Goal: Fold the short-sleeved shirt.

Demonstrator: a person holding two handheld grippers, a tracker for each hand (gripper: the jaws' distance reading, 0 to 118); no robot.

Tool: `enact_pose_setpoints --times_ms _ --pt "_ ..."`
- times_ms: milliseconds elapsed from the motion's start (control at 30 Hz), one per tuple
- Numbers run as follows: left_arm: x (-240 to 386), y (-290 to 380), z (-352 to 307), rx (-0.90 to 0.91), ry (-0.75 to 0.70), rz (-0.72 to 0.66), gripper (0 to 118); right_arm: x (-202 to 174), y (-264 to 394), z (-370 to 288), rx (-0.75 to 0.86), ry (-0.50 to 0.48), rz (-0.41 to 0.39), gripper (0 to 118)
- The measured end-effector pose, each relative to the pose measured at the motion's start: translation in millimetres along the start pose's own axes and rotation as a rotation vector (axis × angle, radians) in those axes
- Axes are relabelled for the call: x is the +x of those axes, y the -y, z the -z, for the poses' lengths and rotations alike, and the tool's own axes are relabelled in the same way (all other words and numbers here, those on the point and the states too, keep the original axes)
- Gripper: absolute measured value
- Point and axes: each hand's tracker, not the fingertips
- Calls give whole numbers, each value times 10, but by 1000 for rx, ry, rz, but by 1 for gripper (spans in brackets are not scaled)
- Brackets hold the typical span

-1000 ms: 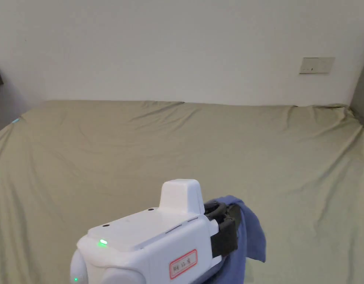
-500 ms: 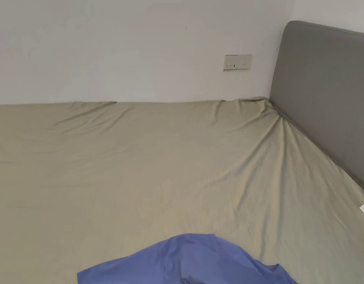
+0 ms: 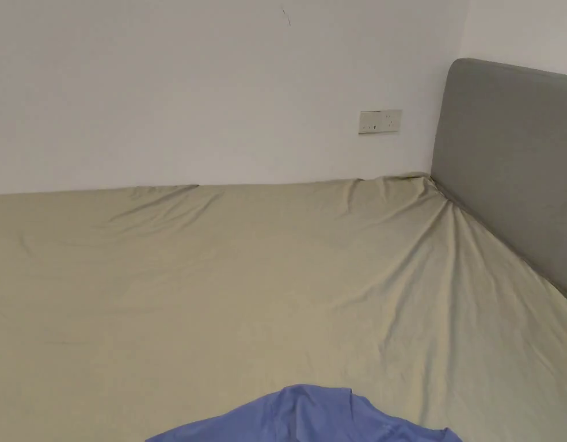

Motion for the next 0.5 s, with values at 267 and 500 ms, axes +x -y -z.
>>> enact_pose_setpoints --times_ms 267,500 --pt "-233 66 -2710 826 -408 66 118 -172 -117 -87 43 -43 -22 0" --pt "-505 675 -3768 1065 -745 -16 55 -273 -138 -125 56 -53 -28 0"
